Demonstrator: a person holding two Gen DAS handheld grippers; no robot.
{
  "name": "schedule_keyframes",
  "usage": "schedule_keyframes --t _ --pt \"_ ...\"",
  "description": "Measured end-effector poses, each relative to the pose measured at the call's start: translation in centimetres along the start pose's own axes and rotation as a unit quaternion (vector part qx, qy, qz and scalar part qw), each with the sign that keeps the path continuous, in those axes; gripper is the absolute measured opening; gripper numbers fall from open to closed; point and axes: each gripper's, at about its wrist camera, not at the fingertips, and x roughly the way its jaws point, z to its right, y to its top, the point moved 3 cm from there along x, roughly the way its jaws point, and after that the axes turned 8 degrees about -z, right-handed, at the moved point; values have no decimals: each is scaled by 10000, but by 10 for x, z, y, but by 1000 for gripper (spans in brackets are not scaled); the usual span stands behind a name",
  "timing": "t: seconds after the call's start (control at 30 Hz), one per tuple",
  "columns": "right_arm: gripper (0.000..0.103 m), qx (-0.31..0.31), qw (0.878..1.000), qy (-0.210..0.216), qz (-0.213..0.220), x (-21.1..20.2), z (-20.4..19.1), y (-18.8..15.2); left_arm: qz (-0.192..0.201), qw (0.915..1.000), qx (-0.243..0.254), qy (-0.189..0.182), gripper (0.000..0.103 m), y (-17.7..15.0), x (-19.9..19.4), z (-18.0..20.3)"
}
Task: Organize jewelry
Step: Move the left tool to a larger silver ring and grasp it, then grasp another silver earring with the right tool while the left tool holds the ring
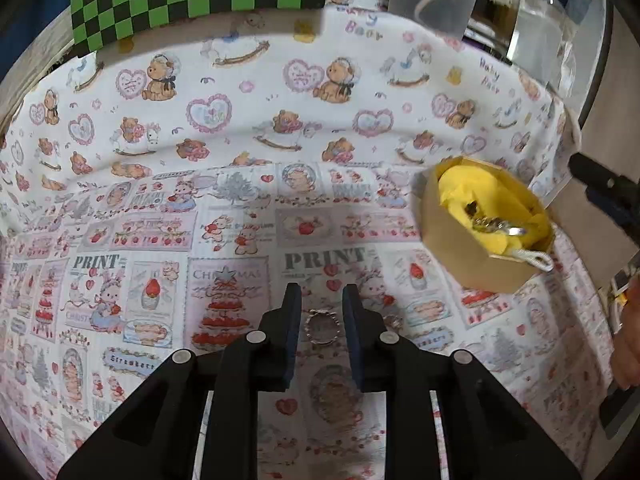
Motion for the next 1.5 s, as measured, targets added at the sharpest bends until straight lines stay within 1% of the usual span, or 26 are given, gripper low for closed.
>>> schedule_keyframes --t 0.13,0.23,0.3,0.5,0.63,0.7,0.8,0.87,0.93,1.03,1.13,1.2,1.3,1.37,1.43,1.5 --pt "87 -1 10000 7 24 -1 0 0 -136 9998 122 23 20 -3 8 8" --pt "87 -45 10000 -18 38 -1 0 1 -247 9990 254 287 20 -5 15 12" --pt "87 -53 10000 -16 49 -2 -1 1 -214 9987 273 369 20 -5 16 13" --pt "86 -47 10000 -23 49 -2 0 1 -217 9987 227 390 19 -4 16 13" --pt "87 -54 10000 -34 47 -2 1 1 -189 9992 89 339 19 -5 8 2" --pt "86 -61 10000 -39 58 -2 1 1 -93 9995 -24 304 19 -4 1 -9" --pt "86 -75 9999 -19 94 -4 0 1 158 9993 -208 257 19 -1 -18 -19" --pt "86 -100 9999 21 131 -7 -3 0 447 9980 -339 277 19 1 -35 -26" --pt "86 -173 9997 103 165 -11 -10 -2 784 9948 -536 367 19 2 -52 -32" --pt "87 -457 9981 266 300 -23 -28 -6 1142 9891 -708 597 19 4 -70 -41" --pt "86 -953 9933 515 392 -31 -56 -16 1298 9867 -797 559 19 6 -82 -46" --pt "87 -1315 9880 774 251 -28 -78 -27 1371 9853 -859 548 19 4 -90 -47" --pt "86 -1663 9812 981 13 -20 -102 -43 1486 9827 -930 603 19 5 -98 -51" --pt "82 -1849 9778 984 -100 -12 -117 -53 1498 9820 -989 590 19 5 -98 -52" --pt "81 -2005 9735 1062 -275 -2 -130 -59 1456 9828 -970 597 19 5 -94 -52" --pt "74 -2116 9690 1158 -543 11 -140 -68 1416 9830 -982 626 19 5 -91 -52"
